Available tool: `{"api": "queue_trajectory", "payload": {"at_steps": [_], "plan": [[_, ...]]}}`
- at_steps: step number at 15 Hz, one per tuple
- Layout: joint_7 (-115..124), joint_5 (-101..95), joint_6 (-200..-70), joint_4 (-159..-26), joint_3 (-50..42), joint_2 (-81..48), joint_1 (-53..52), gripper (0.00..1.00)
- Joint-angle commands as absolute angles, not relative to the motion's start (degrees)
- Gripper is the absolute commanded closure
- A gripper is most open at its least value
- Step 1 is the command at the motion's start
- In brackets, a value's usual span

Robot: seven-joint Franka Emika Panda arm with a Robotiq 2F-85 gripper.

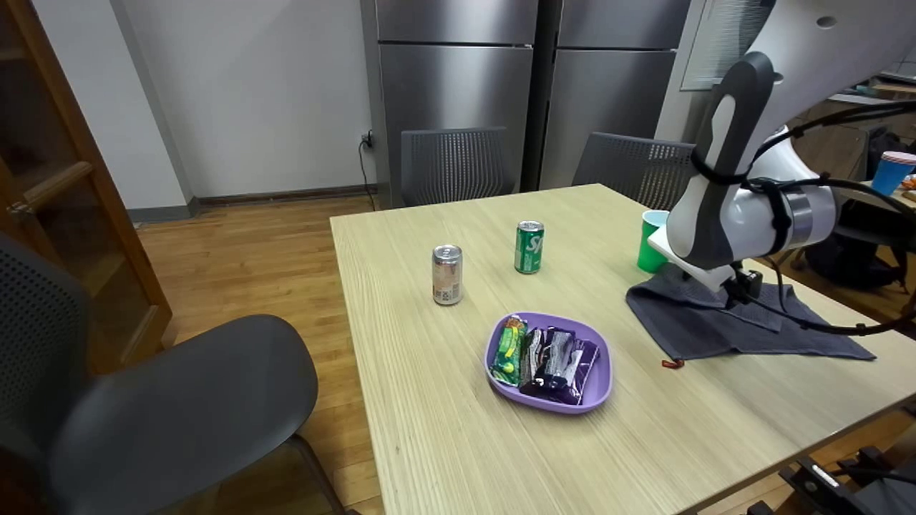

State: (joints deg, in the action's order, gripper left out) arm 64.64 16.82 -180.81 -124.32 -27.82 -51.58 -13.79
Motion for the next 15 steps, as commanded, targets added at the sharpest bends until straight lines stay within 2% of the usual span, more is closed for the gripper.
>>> {"api": "queue_trajectory", "payload": {"at_steps": [1, 15], "plan": [[64.23, 18.78, -179.67, -124.49, -30.16, -52.29, -16.18, 0.0], [64.36, 20.15, -178.92, -123.08, -29.39, -53.63, -15.6, 0.0]]}}
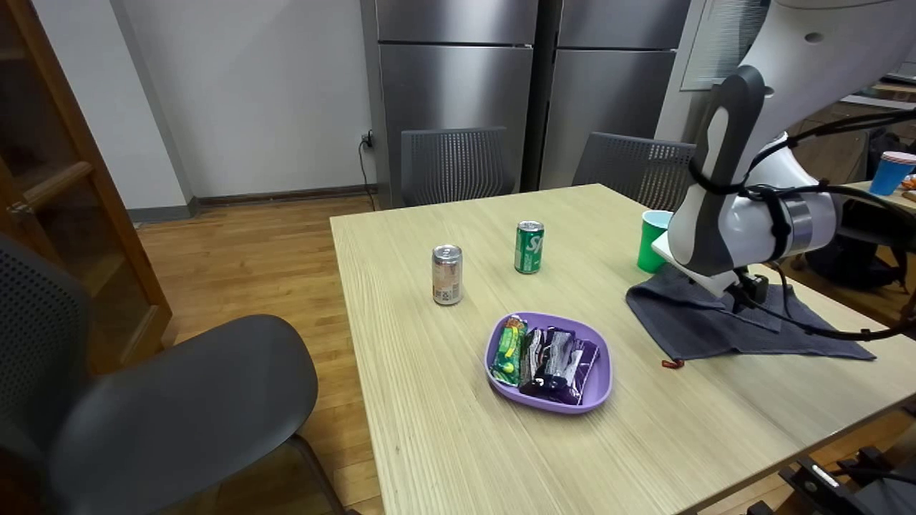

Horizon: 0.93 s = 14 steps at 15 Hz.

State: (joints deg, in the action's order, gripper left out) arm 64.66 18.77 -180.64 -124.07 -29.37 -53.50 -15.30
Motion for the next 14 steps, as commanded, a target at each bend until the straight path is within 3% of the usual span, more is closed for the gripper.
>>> {"api": "queue_trajectory", "payload": {"at_steps": [1, 2, 3, 5, 14], "plan": [[64.38, 20.14, -178.86, -123.04, -29.45, -53.67, -15.66, 0.0], [64.41, 20.12, -178.81, -123.01, -29.53, -53.74, -15.76, 0.05], [64.43, 20.12, -178.78, -122.99, -29.54, -53.75, -15.76, 0.26], [64.43, 20.09, -178.77, -122.98, -29.55, -53.78, -15.74, 0.32], [64.54, 20.02, -178.5, -122.78, -30.13, -54.06, -16.44, 0.99]]}}
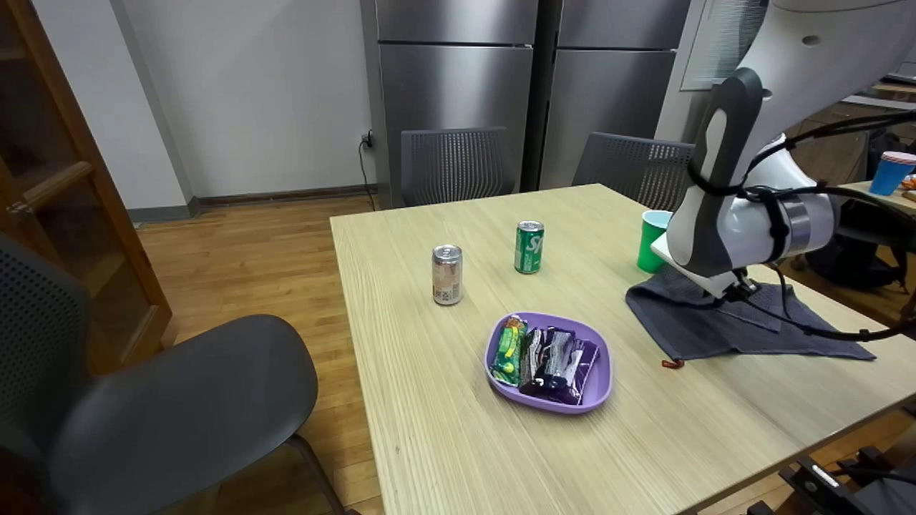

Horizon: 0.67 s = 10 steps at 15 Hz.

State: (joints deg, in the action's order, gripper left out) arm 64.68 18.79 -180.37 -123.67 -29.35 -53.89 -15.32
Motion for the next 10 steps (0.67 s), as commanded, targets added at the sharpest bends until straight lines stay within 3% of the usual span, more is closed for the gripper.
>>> {"api": "queue_trajectory", "payload": {"at_steps": [1, 10], "plan": [[64.56, 20.0, -178.45, -122.79, -30.31, -54.05, -16.67, 1.0], [64.27, 19.8, -179.57, -125.46, -32.98, -52.05, -20.79, 0.99]]}}
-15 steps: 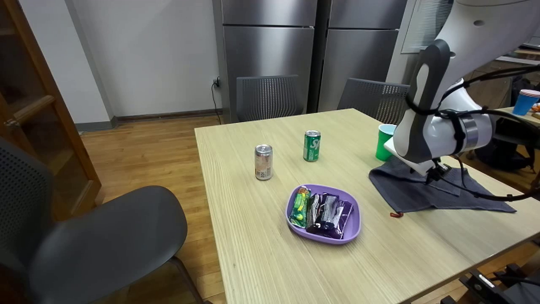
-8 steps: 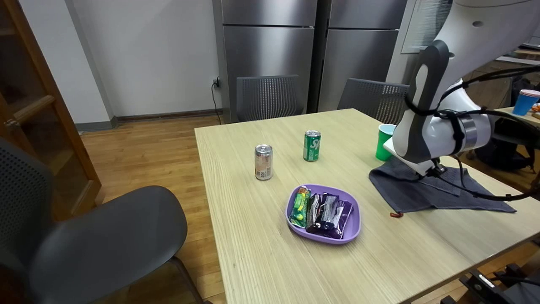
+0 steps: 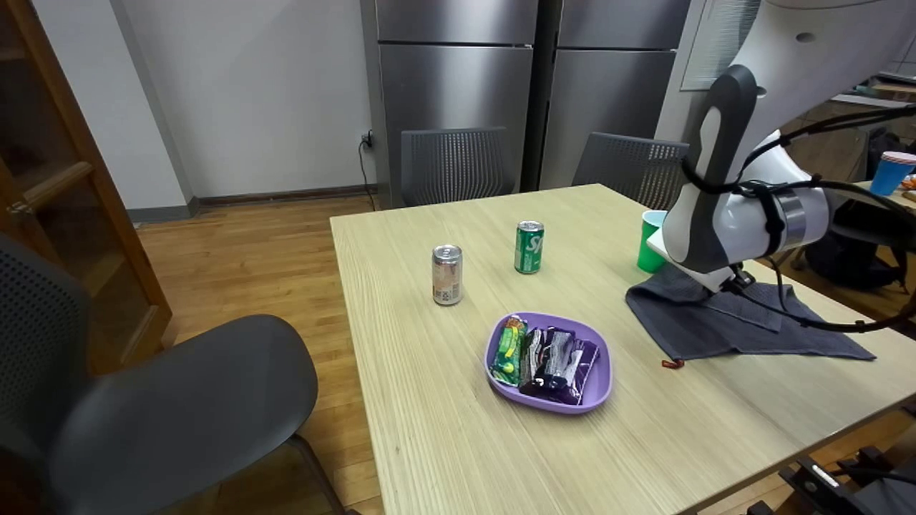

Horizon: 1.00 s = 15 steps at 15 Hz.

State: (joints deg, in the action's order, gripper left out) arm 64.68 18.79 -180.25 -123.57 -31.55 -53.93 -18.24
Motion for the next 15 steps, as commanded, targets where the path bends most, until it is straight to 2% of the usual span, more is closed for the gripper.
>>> {"api": "queue_trajectory", "payload": {"at_steps": [1, 15], "plan": [[64.19, 19.78, -179.67, -125.97, -33.12, -51.69, -21.47, 0.99], [64.77, 19.61, -179.07, -130.96, -38.9, -47.48, -36.23, 0.99]]}}
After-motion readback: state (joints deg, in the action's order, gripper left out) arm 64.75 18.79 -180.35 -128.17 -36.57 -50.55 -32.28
